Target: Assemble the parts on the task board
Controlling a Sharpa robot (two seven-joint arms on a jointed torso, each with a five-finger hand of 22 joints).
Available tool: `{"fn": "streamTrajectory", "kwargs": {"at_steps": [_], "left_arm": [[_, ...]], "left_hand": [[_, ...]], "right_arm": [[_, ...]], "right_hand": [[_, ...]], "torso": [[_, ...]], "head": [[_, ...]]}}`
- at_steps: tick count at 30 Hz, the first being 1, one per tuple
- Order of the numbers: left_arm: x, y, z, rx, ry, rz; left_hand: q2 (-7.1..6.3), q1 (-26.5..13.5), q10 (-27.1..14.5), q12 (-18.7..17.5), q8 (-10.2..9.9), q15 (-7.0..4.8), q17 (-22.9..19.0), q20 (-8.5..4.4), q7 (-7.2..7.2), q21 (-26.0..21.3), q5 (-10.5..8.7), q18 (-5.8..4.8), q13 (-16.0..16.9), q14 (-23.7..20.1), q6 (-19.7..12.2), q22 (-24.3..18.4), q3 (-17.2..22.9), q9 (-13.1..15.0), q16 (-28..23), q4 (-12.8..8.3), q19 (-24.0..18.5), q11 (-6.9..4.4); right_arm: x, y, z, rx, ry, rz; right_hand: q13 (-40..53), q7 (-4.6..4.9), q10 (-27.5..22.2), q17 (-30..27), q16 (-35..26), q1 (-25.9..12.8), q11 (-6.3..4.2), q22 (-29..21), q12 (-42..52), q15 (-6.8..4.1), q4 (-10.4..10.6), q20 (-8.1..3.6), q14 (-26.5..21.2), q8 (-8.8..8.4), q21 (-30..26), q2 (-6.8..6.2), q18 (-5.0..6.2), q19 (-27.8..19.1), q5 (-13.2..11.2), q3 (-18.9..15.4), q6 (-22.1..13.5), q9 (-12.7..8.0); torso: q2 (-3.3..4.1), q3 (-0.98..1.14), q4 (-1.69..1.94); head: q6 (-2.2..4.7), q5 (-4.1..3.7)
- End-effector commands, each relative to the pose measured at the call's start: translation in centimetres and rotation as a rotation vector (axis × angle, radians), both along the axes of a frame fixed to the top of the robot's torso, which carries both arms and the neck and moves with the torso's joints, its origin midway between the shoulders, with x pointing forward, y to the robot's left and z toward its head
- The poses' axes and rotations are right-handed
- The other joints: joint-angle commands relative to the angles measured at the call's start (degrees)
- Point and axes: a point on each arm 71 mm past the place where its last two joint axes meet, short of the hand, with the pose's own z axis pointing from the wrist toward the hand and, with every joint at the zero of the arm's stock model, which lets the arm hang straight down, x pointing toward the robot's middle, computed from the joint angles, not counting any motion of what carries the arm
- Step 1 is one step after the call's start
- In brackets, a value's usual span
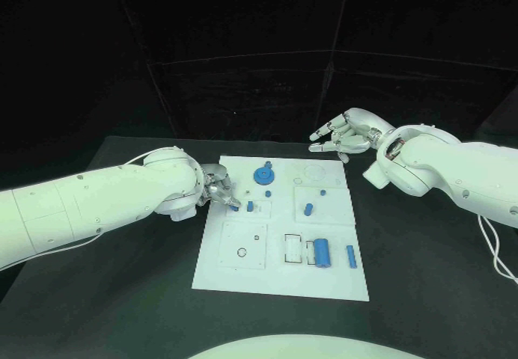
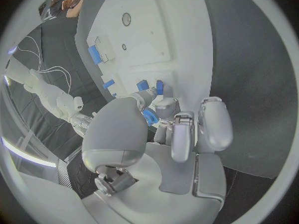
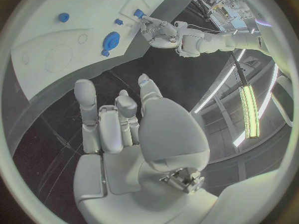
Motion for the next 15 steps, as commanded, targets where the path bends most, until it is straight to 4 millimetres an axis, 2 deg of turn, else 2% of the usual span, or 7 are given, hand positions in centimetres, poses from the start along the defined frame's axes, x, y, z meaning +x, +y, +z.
{"fn": "streamTrajectory", "kwargs": {"at_steps": [1, 8, 15], "left_arm": [[0.02, -0.06, -0.16, 0.014, 0.009, -0.007], [0.27, -0.25, -0.22, 0.017, 0.01, -0.006], [0.45, -0.46, -0.25, 0.02, 0.009, -0.003]], "left_hand": [[-0.26, -0.15, 0.49, 0.34, 0.28, -0.19, 15.09, -0.02, -0.26, 0.42, 0.21, -0.44, 0.23, 6.15, 0.65, 0.23, 5.71, -0.14, 0.18, -5.78, 0.6, -0.01], [-0.63, -1.69, 1.42, 1.35, 0.59, -0.35, 15.09, -0.12, -0.62, 0.94, 0.3, -0.57, 1.54, 6.15, 1.58, 0.95, 5.43, -0.47, 0.18, -5.26, 0.88, -0.26], [-1.59, -5.03, 2.65, 2.82, 0.78, -0.69, 15.09, -0.41, -1.14, 1.6, 2.25, -0.74, 3.67, 6.15, 3.1, 1.88, 4.0, -1.32, 0.18, -4.06, 1.27, -0.69]], "right_arm": [[-0.04, 0.13, 0.18, 0.002, -0.007, 0.007], [-0.07, 0.21, 0.22, 0.005, -0.011, 0.01], [-0.08, 0.3, 0.25, 0.006, -0.014, 0.012]], "right_hand": [[-0.06, -0.22, 0.19, 0.02, -0.22, -0.09, -0.06, -0.08, -0.15, -0.15, 0.19, 0.01, 2.07, 0.31, -0.34, 0.45, 0.99, 0.39, 0.06, -0.16, -0.18, 0.07], [-0.09, -0.22, 0.18, 0.0, -0.25, -0.11, -0.06, -0.03, -0.17, -0.15, 0.22, 0.01, 2.07, 0.32, -0.33, 0.46, 0.98, 0.42, 0.16, -0.21, -0.17, 0.07], [-0.07, -0.22, 0.2, 0.03, -0.23, -0.1, -0.07, -0.02, -0.14, -0.15, 0.22, 0.01, 2.07, 0.32, -0.32, 0.48, 0.98, 0.43, 0.2, -0.21, -0.15, 0.07]], "torso": [[0.01, 0.03, -0.04], [0.01, 0.01, -0.05], [0.0, -0.01, -0.1]], "head": [[0.0, 0.01], [-0.06, 0.0], [-0.07, 0.0]]}}
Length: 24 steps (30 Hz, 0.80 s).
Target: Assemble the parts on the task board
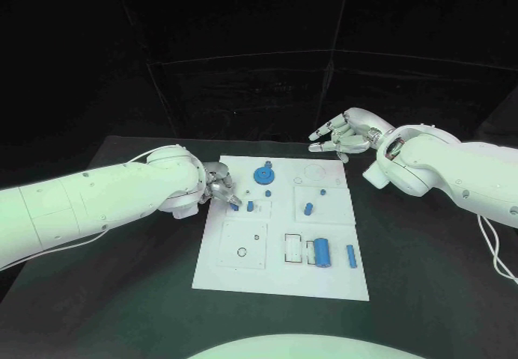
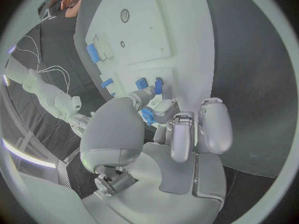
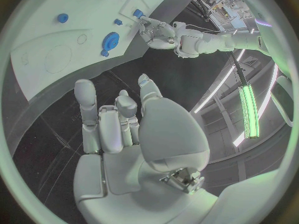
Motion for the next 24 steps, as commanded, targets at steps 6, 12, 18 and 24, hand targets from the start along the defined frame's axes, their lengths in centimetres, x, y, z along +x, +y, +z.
{"fn": "streamTrajectory", "kwargs": {"at_steps": [6, 12, 18, 24], "left_arm": [[0.0, -0.26, -0.22, 0.017, 0.013, -0.005], [0.04, -0.23, -0.25, 0.021, 0.015, -0.002], [0.04, -0.15, -0.27, 0.026, 0.018, -0.001], [-0.04, -0.1, -0.31, 0.03, 0.025, -0.005]], "left_hand": [[0.08, -1.87, 0.94, 0.94, 0.19, -0.6, 15.09, -0.1, -0.26, 0.73, 0.33, -0.86, 1.33, 5.94, 1.13, 0.8, 0.02, -0.52, 0.18, -0.33, 0.65, -0.1], [0.14, -2.29, 1.24, 1.3, 0.22, -0.65, 15.09, -0.15, -0.36, 0.95, 0.36, -0.92, 1.88, 5.94, 1.47, 1.1, -0.29, -0.7, 0.18, -0.15, 0.76, -0.18], [0.3, -3.15, 1.62, 1.7, 0.22, -0.72, 15.09, -0.22, -0.47, 1.3, 0.39, -1.02, 2.51, 5.94, 1.96, 1.59, -0.86, -1.02, 0.18, 0.28, 0.93, -0.28], [0.23, -5.02, 2.0, 2.03, 0.16, -0.77, 15.09, -0.29, -0.57, 1.67, 0.47, -1.13, 3.13, 5.94, 2.52, 2.11, -1.94, -1.53, 0.18, 1.26, 1.1, -0.35]], "right_arm": [[-0.03, 0.22, 0.24, 0.006, -0.014, 0.008], [-0.03, 0.23, 0.24, 0.006, -0.014, 0.008], [-0.04, 0.2, 0.24, 0.006, -0.014, 0.007], [-0.04, 0.18, 0.24, 0.006, -0.014, 0.007]], "right_hand": [[-0.15, -0.23, 0.16, -0.03, -0.27, -0.09, -0.07, -0.08, -0.23, -0.16, 0.22, 0.01, 2.06, 0.33, -0.35, 0.48, 0.99, 0.4, 0.23, -0.21, -0.15, 0.07], [-0.15, -0.23, 0.16, -0.03, -0.27, -0.09, -0.07, -0.08, -0.23, -0.16, 0.22, 0.01, 2.06, 0.33, -0.35, 0.48, 0.99, 0.4, 0.23, -0.21, -0.15, 0.07], [-0.15, -0.23, 0.16, -0.03, -0.27, -0.09, -0.07, -0.08, -0.23, -0.16, 0.22, 0.01, 2.06, 0.33, -0.35, 0.48, 0.99, 0.4, 0.23, -0.21, -0.15, 0.07], [-0.15, -0.23, 0.16, -0.03, -0.27, -0.09, -0.07, -0.08, -0.23, -0.16, 0.22, 0.01, 2.06, 0.33, -0.35, 0.48, 0.99, 0.4, 0.23, -0.21, -0.15, 0.07]], "torso": [[-0.01, -0.05, 0.01], [-0.04, -0.08, 0.04], [-0.02, -0.07, 0.06], [-0.05, -0.08, 0.05]], "head": [[-0.1, -0.12], [-0.17, -0.16], [-0.25, -0.2], [-0.28, -0.17]]}}
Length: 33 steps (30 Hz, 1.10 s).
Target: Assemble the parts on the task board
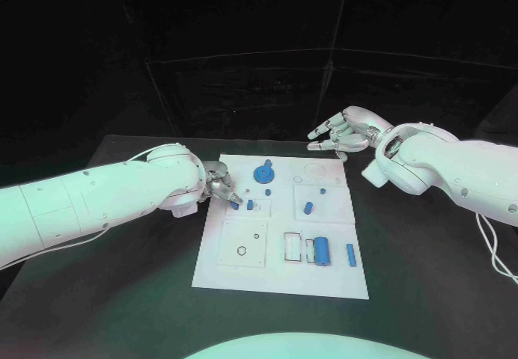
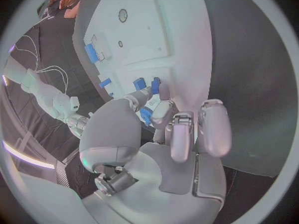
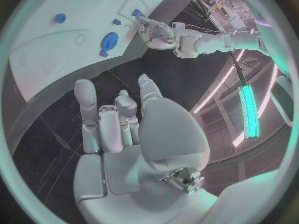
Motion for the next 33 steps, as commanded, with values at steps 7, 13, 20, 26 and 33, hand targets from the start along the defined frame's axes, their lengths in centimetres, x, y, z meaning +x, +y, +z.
{"fn": "streamTrajectory", "kwargs": {"at_steps": [7, 13, 20, 26, 33], "left_arm": [[-0.21, 0.07, -0.23, 0.019, 0.02, -0.009], [-0.22, 0.12, -0.21, 0.018, 0.018, -0.005], [-0.19, 0.15, -0.18, 0.016, 0.013, -0.001], [-0.13, 0.16, -0.15, 0.012, 0.007, 0.003], [-0.18, 0.1, -0.14, 0.011, 0.009, -0.002]], "left_hand": [[-0.84, -2.18, 0.5, 0.41, 0.0, -0.4, 15.09, -0.14, -0.1, 0.38, 0.26, -1.14, 0.53, 5.96, 0.86, 0.21, -1.64, -0.62, 0.18, 0.65, 0.92, -0.06], [-0.89, -2.55, 0.58, 0.49, 0.0, -0.41, 15.09, -0.15, -0.12, 0.46, 0.25, -1.16, 0.69, 5.96, 1.02, 0.33, -2.02, -0.76, 0.18, 0.87, 0.95, -0.07], [-0.97, -2.6, 0.62, 0.53, 0.01, -0.41, 15.09, -0.16, -0.14, 0.46, 0.24, -1.16, 0.76, 5.96, 1.06, 0.34, -2.15, -0.8, 0.18, 0.88, 0.95, -0.08], [-1.13, -3.01, 0.8, 0.69, 0.06, -0.43, 15.09, -0.17, -0.19, 0.7, 0.22, -1.23, 1.07, 5.96, 1.37, 0.67, -2.86, -1.0, 0.18, 1.13, 1.06, -0.12], [-1.73, -3.32, 1.04, 0.84, 0.14, -0.46, 15.09, -0.19, -0.27, 0.99, 0.15, -1.31, 1.42, 5.96, 1.76, 1.09, -4.47, -1.32, 0.18, 1.23, 1.18, -0.17]], "right_arm": [[-0.01, 0.07, 0.22, 0.004, -0.013, 0.003], [-0.01, 0.06, 0.23, 0.004, -0.013, 0.003], [-0.01, 0.05, 0.23, 0.005, -0.013, 0.002], [-0.01, 0.06, 0.23, 0.005, -0.014, 0.003], [-0.01, 0.05, 0.23, 0.005, -0.014, 0.002]], "right_hand": [[-0.06, -0.23, 0.16, -0.03, -0.27, -0.09, -0.07, -0.09, -0.23, -0.16, 0.22, 0.01, 2.06, 0.33, -0.35, 0.48, 0.99, 0.4, 0.23, -0.21, -0.14, 0.07], [-0.06, -0.23, 0.16, -0.03, -0.27, -0.09, -0.07, -0.09, -0.23, -0.16, 0.22, 0.01, 2.06, 0.33, -0.35, 0.48, 0.99, 0.4, 0.23, -0.21, -0.14, 0.07], [-0.06, -0.23, 0.16, -0.03, -0.27, -0.09, -0.07, -0.09, -0.23, -0.16, 0.22, 0.01, 2.06, 0.33, -0.35, 0.48, 0.99, 0.4, 0.23, -0.21, -0.14, 0.07], [-0.06, -0.23, 0.16, -0.03, -0.27, -0.09, -0.07, -0.09, -0.23, -0.16, 0.22, 0.01, 2.06, 0.33, -0.35, 0.48, 0.99, 0.4, 0.23, -0.21, -0.14, 0.07], [-0.06, -0.23, 0.16, -0.03, -0.27, -0.09, -0.07, -0.09, -0.23, -0.16, 0.22, 0.01, 2.06, 0.33, -0.35, 0.48, 0.99, 0.4, 0.23, -0.21, -0.14, 0.07]], "torso": [[-0.01, 0.0, 0.04], [0.0, 0.0, 0.04], [0.0, 0.01, -0.01], [-0.02, 0.03, -0.01], [-0.03, 0.02, 0.05]], "head": [[-0.02, -0.02], [-0.01, -0.05], [0.01, 0.01], [0.07, 0.0], [0.08, -0.04]]}}
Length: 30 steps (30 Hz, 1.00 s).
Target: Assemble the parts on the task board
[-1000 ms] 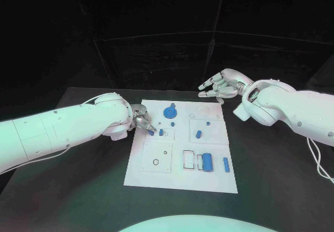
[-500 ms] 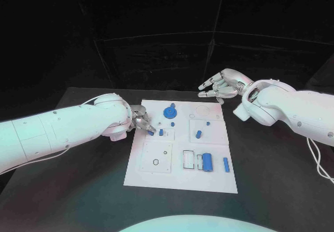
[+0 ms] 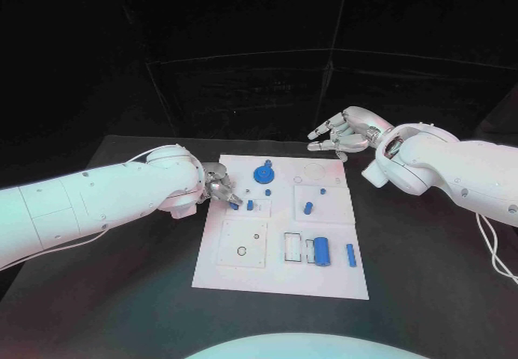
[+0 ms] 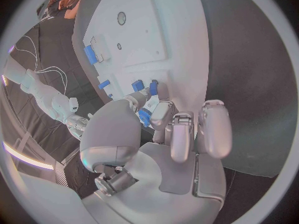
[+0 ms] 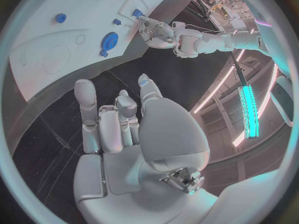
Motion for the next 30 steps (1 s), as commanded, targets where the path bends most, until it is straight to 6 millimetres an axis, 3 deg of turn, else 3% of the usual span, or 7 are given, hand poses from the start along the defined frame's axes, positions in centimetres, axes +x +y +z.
{"fn": "streamTrajectory", "kwargs": {"at_steps": [1, 5, 9, 18, 30], "left_arm": [[-0.05, -0.09, 0.03, 0.003, 0.002, -0.006], [-0.04, -0.12, 0.0, 0.013, 0.006, -0.017], [0.06, -0.13, 0.01, 0.034, 0.0, -0.029], [0.28, -0.02, 0.06, 0.056, -0.008, -0.032], [0.46, -0.18, 0.27, 0.059, -0.013, -0.036]], "left_hand": [[-0.44, -0.2, 0.56, 0.3, 0.12, -0.48, 15.09, 0.0, -0.09, 0.3, 0.15, -0.41, 0.14, 5.96, 0.59, 0.12, -1.25, -0.21, 0.18, -0.16, 0.98, -0.07], [-0.85, 0.96, 0.6, 0.18, 0.06, -0.52, 15.09, -0.04, -0.16, 0.29, 0.17, -0.41, 0.23, 5.96, 0.73, 0.18, -3.16, -0.64, 0.18, -0.83, 0.95, -0.09], [-0.71, 2.32, 0.65, 0.12, -0.06, -0.49, 15.09, -0.05, -0.22, 0.29, 0.2, -0.41, 0.38, 5.96, 0.83, 0.25, -4.43, -1.06, 0.18, -1.39, 0.93, -0.17], [-0.31, 3.66, 0.67, 0.01, -0.16, -0.52, 15.09, -0.06, -0.27, 0.41, 0.22, -0.45, 0.43, 5.96, 0.92, 0.48, -5.11, -1.41, 0.18, -1.94, 0.97, -0.21], [1.0, 2.09, 0.86, -0.03, -0.27, -0.4, 15.09, 0.03, -0.05, 0.59, 0.17, -0.51, 0.75, 5.96, 1.23, 0.81, -7.71, -2.14, 0.18, 0.22, 1.04, -0.04]], "right_arm": [[-0.02, 0.07, 0.23, 0.005, -0.013, 0.003], [-0.04, 0.07, 0.23, 0.005, -0.013, 0.003], [-0.04, 0.06, 0.24, 0.005, -0.013, 0.002], [-0.02, 0.08, 0.23, 0.005, -0.013, 0.003], [0.02, 0.18, 0.21, 0.005, -0.012, 0.005]], "right_hand": [[-0.07, -0.23, 0.16, -0.02, -0.27, -0.09, -0.07, -0.09, -0.23, -0.16, 0.22, 0.01, 2.06, 0.33, -0.35, 0.48, 0.99, 0.4, 0.23, -0.21, -0.15, 0.08], [-0.07, -0.23, 0.16, -0.02, -0.27, -0.09, -0.07, -0.09, -0.23, -0.16, 0.22, 0.01, 2.06, 0.33, -0.35, 0.48, 0.99, 0.4, 0.23, -0.21, -0.15, 0.08], [-0.07, -0.23, 0.16, -0.02, -0.27, -0.09, -0.07, -0.09, -0.23, -0.16, 0.22, 0.01, 2.06, 0.33, -0.35, 0.48, 0.99, 0.4, 0.23, -0.21, -0.15, 0.08], [-0.07, -0.23, 0.16, -0.02, -0.27, -0.09, -0.07, -0.09, -0.23, -0.16, 0.22, 0.01, 2.06, 0.33, -0.35, 0.48, 0.99, 0.4, 0.23, -0.21, -0.15, 0.08], [-0.13, -0.23, 0.12, -0.06, -0.32, -0.06, -0.07, -0.15, -0.29, -0.16, 0.25, 0.0, 2.06, 0.32, -0.4, 0.47, 0.99, 0.4, 0.45, -0.28, -0.16, 0.07]], "torso": [[0.0, 0.03, 0.0], [0.02, 0.08, -0.06], [0.05, 0.0, -0.08], [0.03, -0.01, 0.02], [0.06, -0.01, -0.01]], "head": [[0.03, 0.03], [0.09, -0.01], [0.01, -0.06], [-0.07, -0.2], [-0.2, -0.25]]}}
